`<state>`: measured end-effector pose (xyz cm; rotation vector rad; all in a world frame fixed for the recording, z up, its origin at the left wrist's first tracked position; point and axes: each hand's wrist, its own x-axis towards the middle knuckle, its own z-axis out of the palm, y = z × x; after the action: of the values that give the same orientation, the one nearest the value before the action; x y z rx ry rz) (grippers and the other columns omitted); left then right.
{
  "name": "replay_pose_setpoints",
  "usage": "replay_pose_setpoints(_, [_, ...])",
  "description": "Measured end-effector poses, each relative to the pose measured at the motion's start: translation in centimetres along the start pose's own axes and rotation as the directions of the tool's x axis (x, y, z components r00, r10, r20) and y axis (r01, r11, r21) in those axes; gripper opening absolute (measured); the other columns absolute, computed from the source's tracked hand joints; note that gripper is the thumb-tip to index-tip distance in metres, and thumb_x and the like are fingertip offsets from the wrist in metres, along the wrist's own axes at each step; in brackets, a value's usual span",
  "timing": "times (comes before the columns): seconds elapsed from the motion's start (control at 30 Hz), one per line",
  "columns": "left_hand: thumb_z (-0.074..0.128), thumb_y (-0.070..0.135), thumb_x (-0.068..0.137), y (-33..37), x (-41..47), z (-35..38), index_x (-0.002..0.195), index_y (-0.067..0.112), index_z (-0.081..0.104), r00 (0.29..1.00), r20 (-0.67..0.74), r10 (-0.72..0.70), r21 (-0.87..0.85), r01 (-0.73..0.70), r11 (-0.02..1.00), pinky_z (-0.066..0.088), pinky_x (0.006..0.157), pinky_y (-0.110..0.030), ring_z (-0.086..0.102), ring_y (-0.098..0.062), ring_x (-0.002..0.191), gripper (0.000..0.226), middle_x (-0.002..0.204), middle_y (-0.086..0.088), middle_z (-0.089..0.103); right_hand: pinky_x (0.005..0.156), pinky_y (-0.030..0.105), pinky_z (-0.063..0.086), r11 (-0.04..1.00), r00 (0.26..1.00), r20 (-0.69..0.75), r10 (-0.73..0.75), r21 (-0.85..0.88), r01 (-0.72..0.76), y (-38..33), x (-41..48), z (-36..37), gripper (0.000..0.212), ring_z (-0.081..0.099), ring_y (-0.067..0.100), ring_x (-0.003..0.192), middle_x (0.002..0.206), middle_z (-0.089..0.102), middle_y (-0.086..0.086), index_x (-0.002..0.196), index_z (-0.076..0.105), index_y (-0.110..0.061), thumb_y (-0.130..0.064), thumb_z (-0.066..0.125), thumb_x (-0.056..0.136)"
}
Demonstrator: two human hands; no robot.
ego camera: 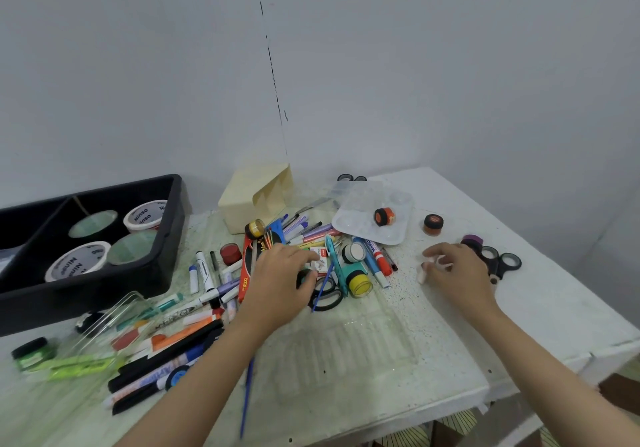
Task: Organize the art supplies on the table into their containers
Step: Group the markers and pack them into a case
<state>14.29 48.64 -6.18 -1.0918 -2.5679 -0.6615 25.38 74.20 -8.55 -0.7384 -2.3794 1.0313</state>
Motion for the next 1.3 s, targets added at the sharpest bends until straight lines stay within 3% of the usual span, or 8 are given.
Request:
replay_pose_setpoints(0.17, [0.063, 0.019, 0.085, -0.4, 3.1, 0.0, 0.1, 0.018, 0.072, 0.997, 0.049, -0.052, -0.019, 0.053, 0.998, 0.043, 0.088, -0.036, 0.055, -0.016, 0.095, 0.017, 0.095, 0.005, 0.07, 0.077, 0.023, 0.041, 0.982, 0.992, -0.123, -0.006, 0.185, 0.028, -0.7, -0.7, 0.3, 0.022, 0.057, 0.012, 0.08, 0.097, 0.061, 0.003, 0.093, 0.063, -0.023, -0.003, 0.063, 0.084])
replay_pose_setpoints(0.27, [0.06, 0.023, 0.081, 0.3, 3.9, 0.8, 0.087, 0.021, 0.075, 0.988, 0.153, 0.009, -0.004, -0.008, 1.0, 0.045, 0.084, -0.034, 0.053, -0.013, 0.084, 0.016, 0.085, 0.006, 0.071, 0.068, 0.008, 0.04, 0.969, 0.99, -0.143, -0.014, 0.243, 0.048, -1.1, -1.3, 0.5, 0.027, 0.055, 0.001, 0.074, 0.089, 0.061, 0.002, 0.096, 0.062, -0.023, 0.0, 0.066, 0.082])
replay_pose_setpoints(0.37, [0.057, 0.025, 0.082, 0.8, 4.5, 2.0, 0.095, 0.023, 0.075, 0.972, 0.237, 0.008, 0.036, -0.017, 0.999, 0.042, 0.086, -0.031, 0.054, -0.017, 0.088, 0.022, 0.087, 0.004, 0.071, 0.064, 0.002, 0.039, 0.954, 0.99, -0.141, 0.004, 0.298, 0.038, -1.3, -1.8, 0.6, 0.023, 0.054, -0.009, 0.069, 0.081, 0.061, -0.003, 0.091, 0.064, -0.021, -0.001, 0.067, 0.081])
replay_pose_setpoints(0.6, [0.057, 0.027, 0.086, 1.0, 5.8, 3.4, 0.112, 0.025, 0.068, 0.966, 0.257, -0.023, 0.109, -0.005, 0.994, 0.037, 0.082, -0.03, 0.049, -0.025, 0.101, 0.028, 0.099, -0.001, 0.065, 0.066, 0.004, 0.041, 0.945, 0.989, -0.15, -0.01, 0.323, 0.058, -0.8, -2.4, 0.7, 0.024, 0.056, -0.006, 0.073, 0.083, 0.064, -0.006, 0.09, 0.066, -0.023, -0.001, 0.066, 0.082])
replay_pose_setpoints(0.8, [0.061, 0.03, 0.082, 1.7, 6.9, 3.8, 0.096, 0.025, 0.07, 0.965, 0.246, -0.089, 0.136, 0.057, 0.989, 0.035, 0.076, -0.028, 0.052, -0.022, 0.098, 0.017, 0.094, 0.001, 0.066, 0.066, 0.003, 0.041, 0.95, 0.988, -0.152, -0.027, 0.304, 0.073, -0.6, -2.6, 1.1, 0.025, 0.057, -0.003, 0.078, 0.086, 0.066, -0.006, 0.091, 0.066, -0.025, -0.003, 0.066, 0.082])
replay_pose_setpoints(0.97, [0.059, 0.028, 0.082, 2.3, 7.5, 3.9, 0.097, 0.024, 0.069, 0.946, 0.291, -0.144, 0.117, 0.114, 0.986, 0.038, 0.085, -0.032, 0.053, -0.022, 0.102, 0.019, 0.095, 0.003, 0.068, 0.067, 0.005, 0.042, 0.949, 0.986, -0.156, -0.05, 0.3, 0.096, -0.8, -2.7, 1.3, 0.026, 0.058, 0.001, 0.08, 0.085, 0.066, -0.005, 0.09, 0.065, -0.026, -0.002, 0.067, 0.082])
replay_pose_setpoints(1.2, [0.057, 0.016, 0.076, 3.0, 7.5, 3.0, 0.088, 0.013, 0.067, 0.928, 0.318, -0.194, 0.12, 0.164, 0.979, 0.042, 0.065, -0.028, 0.057, -0.021, 0.081, 0.016, 0.089, -0.004, 0.065, 0.065, 0.008, 0.042, 0.919, 0.995, -0.096, -0.037, 0.388, 0.071, -1.5, -3.5, 0.8, 0.027, 0.057, 0.001, 0.07, 0.078, 0.062, -0.007, 0.089, 0.067, -0.027, -0.001, 0.067, 0.081])
replay_pose_setpoints(1.3, [0.056, 0.015, 0.074, 2.8, 7.6, 1.8, 0.078, 0.013, 0.061, 0.926, 0.314, -0.209, 0.111, 0.182, 0.977, 0.049, 0.067, -0.032, 0.058, -0.022, 0.076, 0.006, 0.079, -0.004, 0.061, 0.064, 0.015, 0.044, 0.896, 0.999, 0.016, -0.047, 0.443, 0.035, -1.9, -3.7, 0.2, 0.027, 0.054, 0.007, 0.065, 0.068, 0.058, -0.01, 0.09, 0.069, -0.026, -0.001, 0.069, 0.08])
